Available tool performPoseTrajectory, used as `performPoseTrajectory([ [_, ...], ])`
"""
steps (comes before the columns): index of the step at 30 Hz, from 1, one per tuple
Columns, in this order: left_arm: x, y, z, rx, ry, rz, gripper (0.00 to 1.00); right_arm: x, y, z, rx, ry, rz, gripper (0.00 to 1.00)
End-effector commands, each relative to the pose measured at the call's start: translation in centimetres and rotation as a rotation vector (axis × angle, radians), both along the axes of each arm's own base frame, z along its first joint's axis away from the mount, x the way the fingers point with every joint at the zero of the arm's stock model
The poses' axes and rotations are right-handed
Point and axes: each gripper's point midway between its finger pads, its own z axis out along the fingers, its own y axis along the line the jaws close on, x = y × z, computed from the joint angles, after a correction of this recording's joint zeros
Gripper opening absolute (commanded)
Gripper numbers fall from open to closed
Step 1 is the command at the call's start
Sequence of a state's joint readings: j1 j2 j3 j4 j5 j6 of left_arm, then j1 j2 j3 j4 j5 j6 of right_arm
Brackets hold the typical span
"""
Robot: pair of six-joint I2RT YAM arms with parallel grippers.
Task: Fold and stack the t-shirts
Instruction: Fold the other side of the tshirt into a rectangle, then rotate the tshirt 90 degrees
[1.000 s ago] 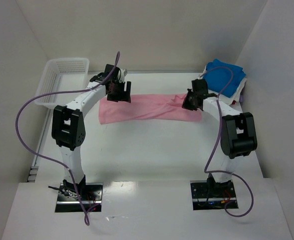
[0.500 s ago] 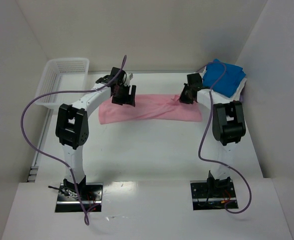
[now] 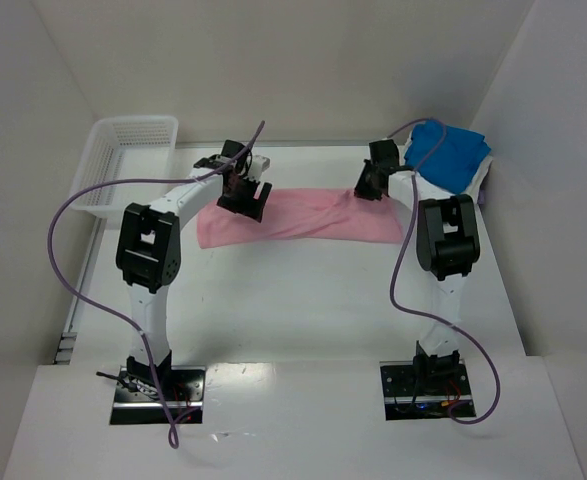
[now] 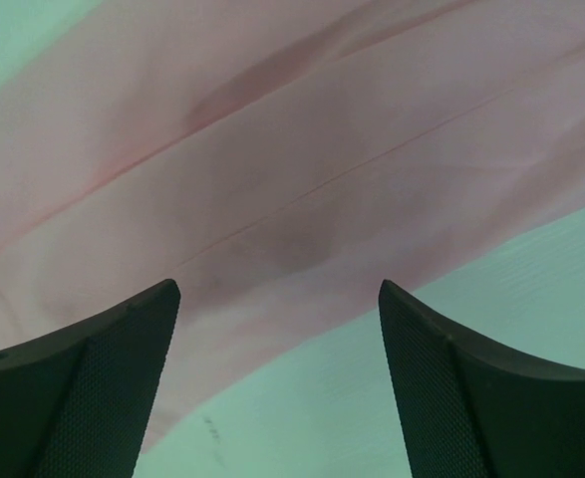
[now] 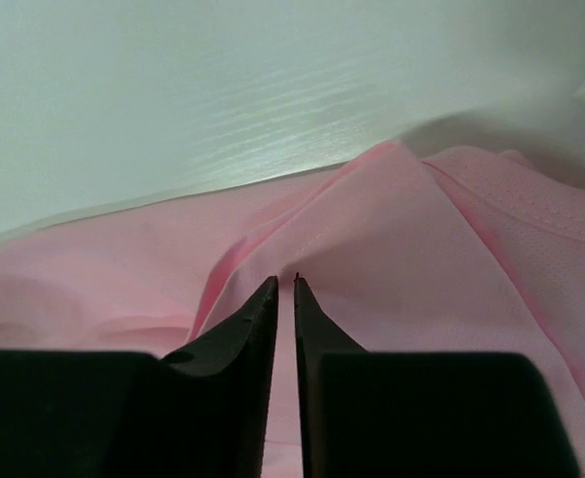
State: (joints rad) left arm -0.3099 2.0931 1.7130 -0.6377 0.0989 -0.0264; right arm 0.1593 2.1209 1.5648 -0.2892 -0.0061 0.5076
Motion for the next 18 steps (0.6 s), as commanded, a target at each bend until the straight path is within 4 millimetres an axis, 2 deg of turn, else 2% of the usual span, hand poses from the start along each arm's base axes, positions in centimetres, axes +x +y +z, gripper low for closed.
performPoseTrajectory([
  [1,2.2,0.1,2.8,0.107,-0.203,-0.295,0.89,2.1,0.4,7.8,0.007,-0.166,-0.002,0.27],
  [3,3.5,0.6,3.6,0.133,-0.264,-0.313,0.91,1.8,0.7,9.8,0.021,-0.198,0.016,0.34],
  [4,3.9,0.4,3.4,0.112,-0.266,-0.334,0.91,1.6,0.9,10.6,0.032,-0.209,0.030,0.42],
  [6,4.5,0.8,2.6,0.085,-0.255,-0.360,0.91,0.8,1.1,12.0,0.044,-0.221,0.042,0.55],
  [8,4.6,1.7,0.4,0.147,-0.209,-0.412,0.91,-0.3,1.1,12.5,0.060,-0.210,0.044,0.65],
  [10,5.0,2.8,-0.7,0.215,-0.193,-0.411,0.91,-1.4,1.0,12.6,0.069,-0.203,0.041,0.69],
  [12,4.4,4.3,-2.6,0.289,-0.147,-0.401,0.92,-2.5,0.7,13.5,0.072,-0.215,0.025,0.71],
  [18,2.4,6.7,-5.3,0.392,-0.072,-0.394,0.92,-4.3,0.3,14.5,0.070,-0.221,0.015,0.76],
])
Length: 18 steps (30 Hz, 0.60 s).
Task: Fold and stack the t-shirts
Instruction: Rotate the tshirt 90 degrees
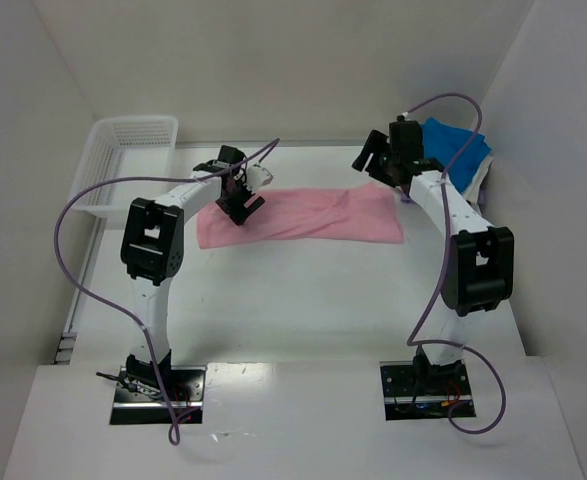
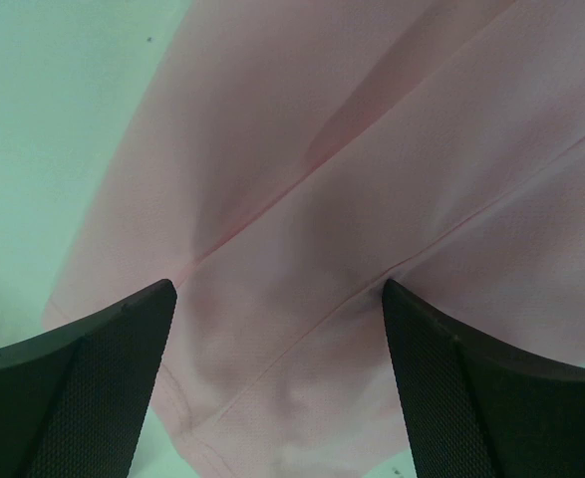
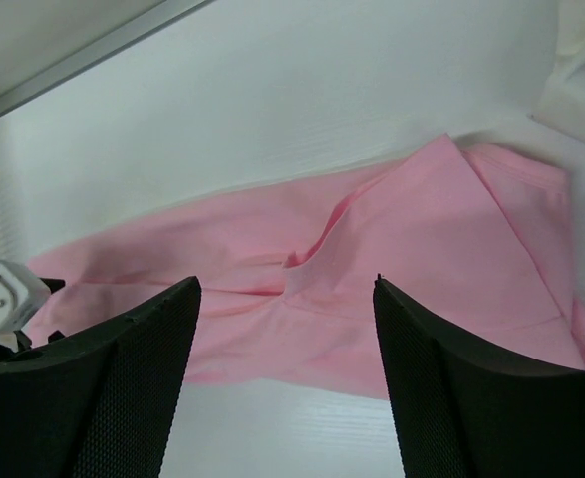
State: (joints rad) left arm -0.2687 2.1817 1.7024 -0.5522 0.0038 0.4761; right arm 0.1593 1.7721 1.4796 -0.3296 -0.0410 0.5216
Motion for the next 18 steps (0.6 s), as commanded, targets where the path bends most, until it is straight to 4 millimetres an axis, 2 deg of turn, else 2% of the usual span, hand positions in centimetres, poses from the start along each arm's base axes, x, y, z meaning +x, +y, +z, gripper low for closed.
performPoseTrajectory([
  [1,-0.9,2.0,-1.7,0.117,0.026,-0.018,0.92,-1.4,0.1,1.2,0.006,-0.006,-0.004,0.77],
  [5,-2.0,2.3,-1.8,0.123,0.060,-0.009,0.92,-1.5,0.1,1.2,0.009,-0.005,-0.007,0.80],
  [8,-3.3,1.7,-1.3,0.103,0.095,-0.013,0.92,-1.5,0.1,1.2,0.009,-0.005,-0.007,0.82],
  [13,-8.3,-0.9,-1.5,0.083,0.217,-0.015,0.93,-1.6,-0.4,0.1,-0.006,0.025,-0.009,0.85],
  [18,-13.4,-4.1,-1.5,0.039,0.338,-0.011,0.93,-2.7,-1.8,-3.4,-0.084,0.147,-0.039,0.86],
])
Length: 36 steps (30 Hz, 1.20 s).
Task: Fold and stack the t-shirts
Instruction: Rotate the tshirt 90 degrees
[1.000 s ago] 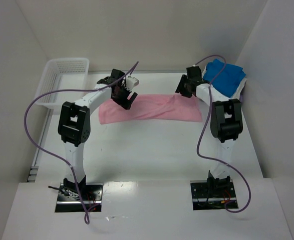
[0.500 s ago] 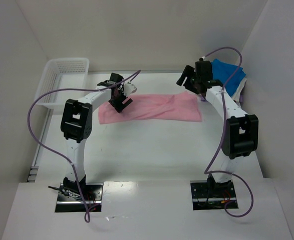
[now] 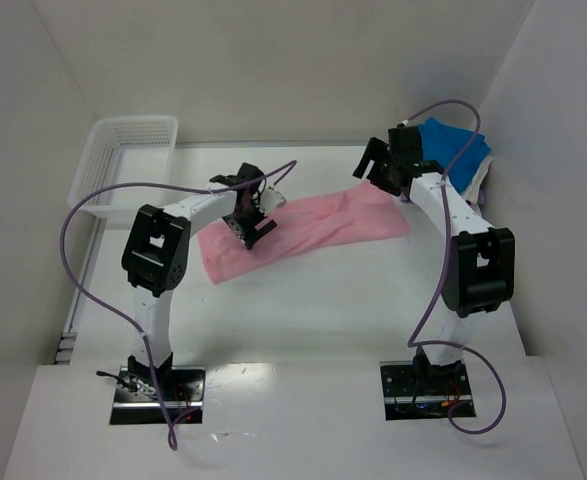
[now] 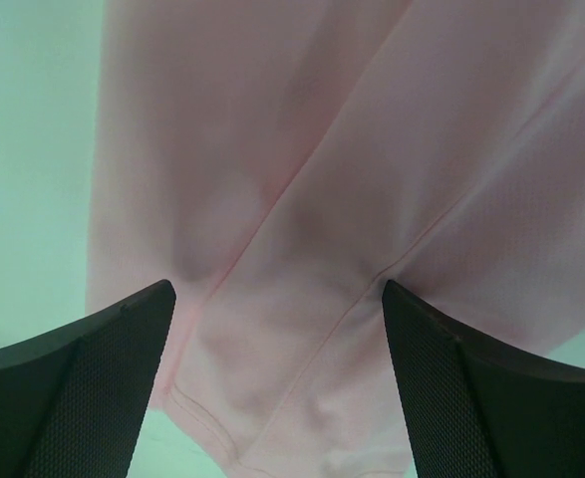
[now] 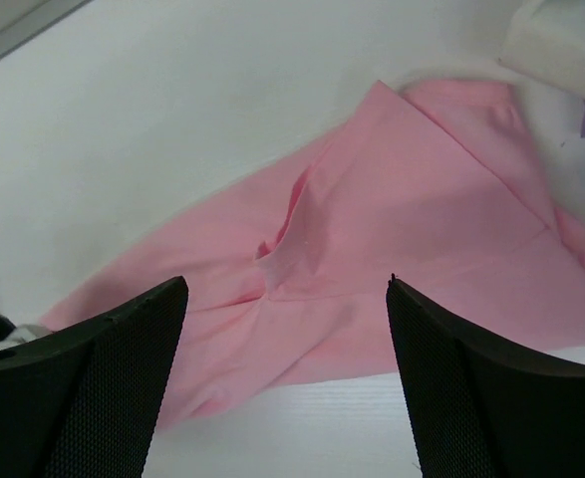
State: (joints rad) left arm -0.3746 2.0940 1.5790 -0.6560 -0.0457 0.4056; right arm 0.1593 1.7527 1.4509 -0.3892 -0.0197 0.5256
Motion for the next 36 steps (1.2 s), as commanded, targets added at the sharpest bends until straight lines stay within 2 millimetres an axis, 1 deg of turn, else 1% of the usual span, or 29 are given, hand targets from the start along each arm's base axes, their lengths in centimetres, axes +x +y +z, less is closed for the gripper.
performPoseTrajectory([
  [1,-7.7,-2.3,-1.2,-0.031,0.237,0.024,0.93,-1.3,-1.2,-2.3,-0.066,0.095,-0.018,0.86],
  [2,-8.3,-2.6,-1.0,-0.059,0.252,0.052,0.93,-1.6,-1.3,-2.8,-0.070,0.110,-0.019,0.86],
  [4,-10.4,-3.6,-0.9,-0.115,0.313,0.068,0.93,-2.0,-1.5,-3.7,-0.079,0.131,-0.025,0.86],
  [5,-11.0,-4.1,-0.7,-0.151,0.336,0.081,0.93,-2.2,-1.5,-4.3,-0.082,0.146,-0.024,0.86],
  [6,-11.8,-5.0,-0.2,-0.207,0.364,0.094,0.93,-2.2,-1.5,-4.4,-0.082,0.149,-0.024,0.86],
  [8,-12.9,-6.1,0.5,-0.282,0.406,0.099,0.93,-2.5,-1.4,-5.4,-0.080,0.181,-0.016,0.86],
  [9,-13.5,-7.1,1.3,-0.347,0.429,0.094,0.95,-2.5,-1.4,-5.6,-0.081,0.185,-0.015,0.86],
  [11,-14.7,-8.1,1.8,-0.402,0.458,0.079,0.96,-2.7,-1.4,-7.0,-0.085,0.217,-0.014,0.86],
  [13,-15.8,-9.0,2.2,-0.427,0.475,0.061,0.97,-2.8,-1.2,-7.7,-0.080,0.226,-0.007,0.85],
  [14,-16.5,-9.6,2.7,-0.438,0.478,0.037,0.99,-2.9,-0.6,-8.2,-0.076,0.240,0.011,0.85],
  [15,-16.7,-9.7,2.8,-0.453,0.481,0.041,0.99,-3.0,-0.6,-8.2,-0.076,0.240,0.011,0.85],
  [16,-17.8,-9.8,2.6,-0.452,0.505,0.030,1.00,-3.1,0.0,-8.9,-0.080,0.255,0.024,0.85],
  [17,-18.0,-10.0,3.0,-0.470,0.503,0.032,1.00,-2.9,0.0,-9.4,-0.080,0.258,0.024,0.85],
  [20,-18.5,-10.2,3.1,-0.476,0.507,0.018,1.00,-2.9,0.7,-9.7,-0.082,0.259,0.038,0.85],
  [21,-19.7,-10.4,3.2,-0.481,0.524,0.027,1.00,-3.0,1.7,-11.4,-0.097,0.286,0.057,0.85],
  [23,-20.4,-10.7,3.9,-0.501,0.525,0.031,1.00,-3.1,2.2,-13.5,-0.116,0.323,0.067,0.85],
  [25,-20.8,-10.6,4.2,-0.510,0.521,0.045,1.00,-2.3,2.6,-14.0,-0.116,0.319,0.070,0.85],
  [26,-20.9,-10.9,4.6,-0.517,0.510,0.035,1.00,-2.3,2.9,-14.6,-0.124,0.329,0.083,0.85],
  [27,-21.3,-10.6,4.4,-0.510,0.514,0.044,1.00,-2.2,3.1,-14.9,-0.127,0.332,0.088,0.85],
  [28,-21.3,-10.7,4.5,-0.515,0.507,0.053,1.00,-1.9,3.5,-14.8,-0.127,0.327,0.094,0.85],
  [32,-20.8,-10.4,5.0,-0.511,0.455,0.078,1.00,-1.4,4.5,-15.7,-0.146,0.331,0.117,0.85],
  [33,-20.8,-10.2,5.1,-0.508,0.445,0.093,1.00,-1.2,5.0,-15.6,-0.146,0.323,0.125,0.85],
  [35,-20.6,-10.1,5.2,-0.509,0.426,0.096,1.00,-0.8,5.7,-16.3,-0.149,0.329,0.135,0.85],
  [36,-20.6,-10.0,5.1,-0.504,0.427,0.107,1.00,-0.2,6.4,-15.9,-0.147,0.311,0.145,0.85],
])
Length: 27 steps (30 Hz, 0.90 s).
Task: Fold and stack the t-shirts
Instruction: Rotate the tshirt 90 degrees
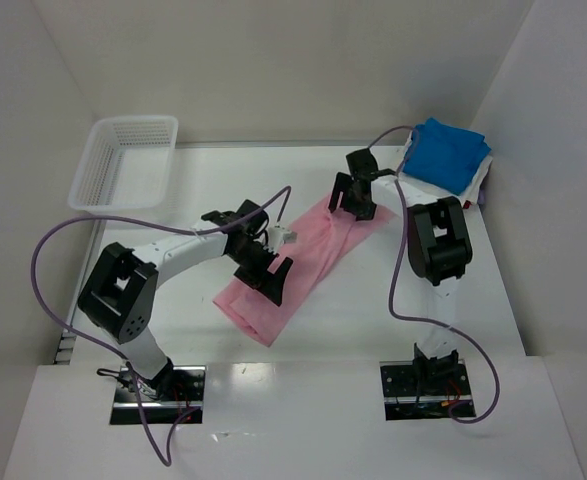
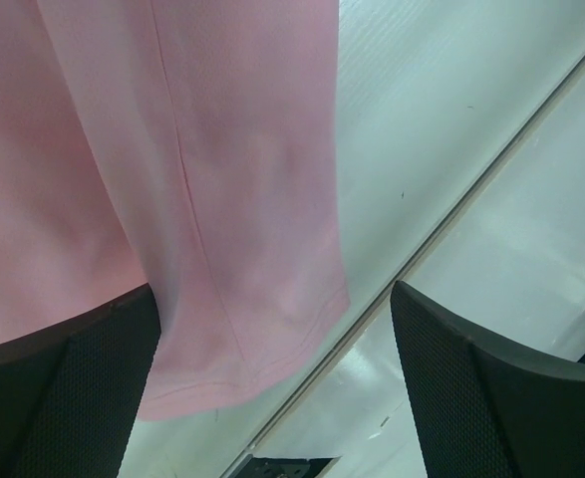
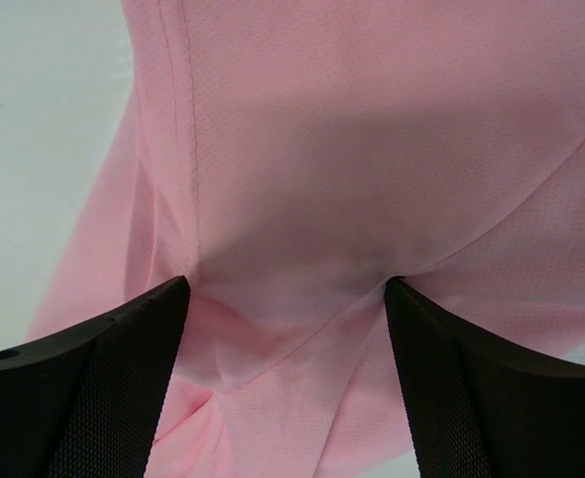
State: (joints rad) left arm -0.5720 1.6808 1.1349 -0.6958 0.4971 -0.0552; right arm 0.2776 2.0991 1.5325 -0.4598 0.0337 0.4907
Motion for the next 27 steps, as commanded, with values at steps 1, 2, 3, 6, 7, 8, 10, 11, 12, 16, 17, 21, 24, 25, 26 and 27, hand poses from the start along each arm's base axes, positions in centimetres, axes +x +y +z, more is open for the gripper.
performPoseTrajectory([
  [1,-0.1,0.1,0.4,-0.003,-0.016,0.036,1.00,1.4,2.1,-2.0,-0.006,0.000,0.041,0.85],
  [2,-0.2,0.1,0.3,-0.001,-0.014,0.036,1.00,1.8,2.7,-2.3,-0.009,-0.002,0.056,0.85],
  [3,-0.1,0.2,0.3,0.004,-0.018,0.038,1.00,2.6,3.8,-1.7,-0.004,-0.023,0.072,0.85],
  [6,0.1,0.1,0.3,0.002,-0.027,0.039,1.00,4.4,6.4,-1.8,0.005,-0.036,0.119,0.85],
  [7,0.0,0.0,0.3,-0.005,-0.023,0.037,1.00,5.0,7.7,-1.4,0.018,-0.053,0.137,0.85],
  [8,0.1,-0.1,0.4,-0.012,-0.027,0.036,1.00,5.9,8.7,-1.3,0.027,-0.068,0.149,0.85],
  [10,-0.3,-0.2,-0.1,-0.005,-0.018,0.021,1.00,6.5,10.9,-1.1,0.041,-0.082,0.182,0.85],
  [11,-0.3,-0.1,-0.2,-0.002,-0.017,0.019,1.00,6.6,12.2,-1.0,0.058,-0.088,0.206,0.85],
  [12,-0.3,-0.3,-0.4,-0.008,-0.011,0.016,1.00,7.1,13.4,-0.8,0.077,-0.104,0.225,0.85],
  [16,-0.7,-0.9,-0.9,-0.027,0.017,-0.010,1.00,8.0,17.6,0.1,0.137,-0.150,0.283,0.85],
  [17,-0.6,-1.1,-0.9,-0.036,0.011,-0.017,1.00,8.0,18.6,0.7,0.152,-0.164,0.302,0.85],
  [21,-1.5,-1.7,-1.3,-0.069,0.049,-0.043,1.00,8.7,19.5,1.5,0.176,-0.193,0.315,0.86],
  [24,-1.5,-1.7,-1.6,-0.063,0.056,-0.043,1.00,9.2,18.8,2.6,0.133,-0.220,0.301,0.88],
  [25,-1.2,-1.7,-1.2,-0.063,0.036,-0.040,1.00,9.4,18.5,3.9,0.122,-0.242,0.294,0.90],
  [26,-0.8,-1.7,-0.8,-0.063,0.012,-0.037,1.00,9.7,18.2,5.3,0.126,-0.263,0.286,0.90],
  [27,-0.5,-1.7,-0.3,-0.063,-0.008,-0.028,1.00,10.0,17.3,6.0,0.128,-0.273,0.273,0.91],
])
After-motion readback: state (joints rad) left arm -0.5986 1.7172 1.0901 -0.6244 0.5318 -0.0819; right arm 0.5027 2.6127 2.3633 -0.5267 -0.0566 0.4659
